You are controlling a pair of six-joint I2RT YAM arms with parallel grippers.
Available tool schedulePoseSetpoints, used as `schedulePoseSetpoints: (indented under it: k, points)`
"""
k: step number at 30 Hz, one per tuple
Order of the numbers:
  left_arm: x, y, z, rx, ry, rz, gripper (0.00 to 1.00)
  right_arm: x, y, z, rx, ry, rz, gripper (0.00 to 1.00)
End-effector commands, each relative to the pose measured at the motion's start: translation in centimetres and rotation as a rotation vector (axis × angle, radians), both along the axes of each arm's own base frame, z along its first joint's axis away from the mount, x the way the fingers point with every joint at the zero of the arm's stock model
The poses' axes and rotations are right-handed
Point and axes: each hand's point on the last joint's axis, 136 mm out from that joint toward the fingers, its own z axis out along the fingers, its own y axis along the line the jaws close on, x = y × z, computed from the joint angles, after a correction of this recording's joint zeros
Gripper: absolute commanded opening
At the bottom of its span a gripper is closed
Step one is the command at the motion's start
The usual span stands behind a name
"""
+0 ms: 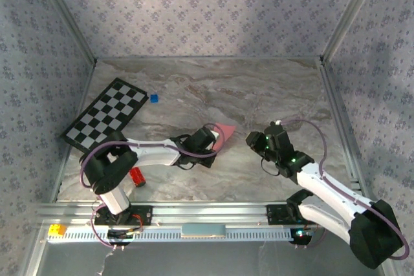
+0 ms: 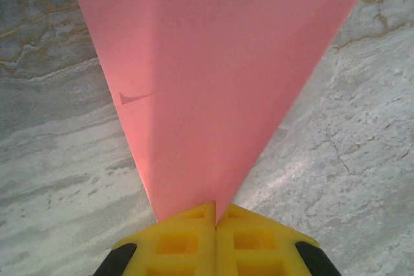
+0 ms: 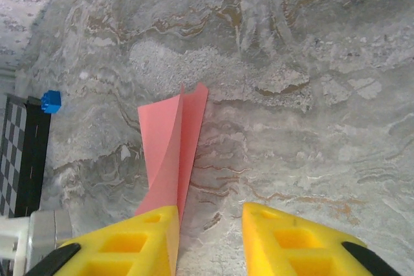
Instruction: Fold a paper plane with a square sheet of paper (pick it up from the middle)
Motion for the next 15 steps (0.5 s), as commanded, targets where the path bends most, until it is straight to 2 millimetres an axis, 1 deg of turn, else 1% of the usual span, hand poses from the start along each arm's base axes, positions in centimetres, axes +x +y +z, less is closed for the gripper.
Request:
schedulePoseSetpoints:
  k: [1, 4, 8, 15]
  points:
    - [-1.1, -0.1, -0.2, -0.078, 0.099, -0.002, 0.00, -0.4, 0.5, -0.5, -0.018, -0.032, 0.065, 0.31]
    - [-1.2, -0.5, 0.4, -0.171, 0.155, -0.003, 0.00, -0.9, 1.3, -0.7, -0.010, -0.036, 0.113, 0.29]
    - [-1.9, -0.6, 0.8, -0.228, 0.215, -0.016, 0.00, -1.7, 2.6, -0.7, -0.006, -0.070, 0.198, 0.28]
    - [-3.0, -0.2, 0.3, -0.267, 0.278, -0.036, 0.00, -3.2, 4.4, -1.4, -0.044, -0.070, 0.326, 0.23]
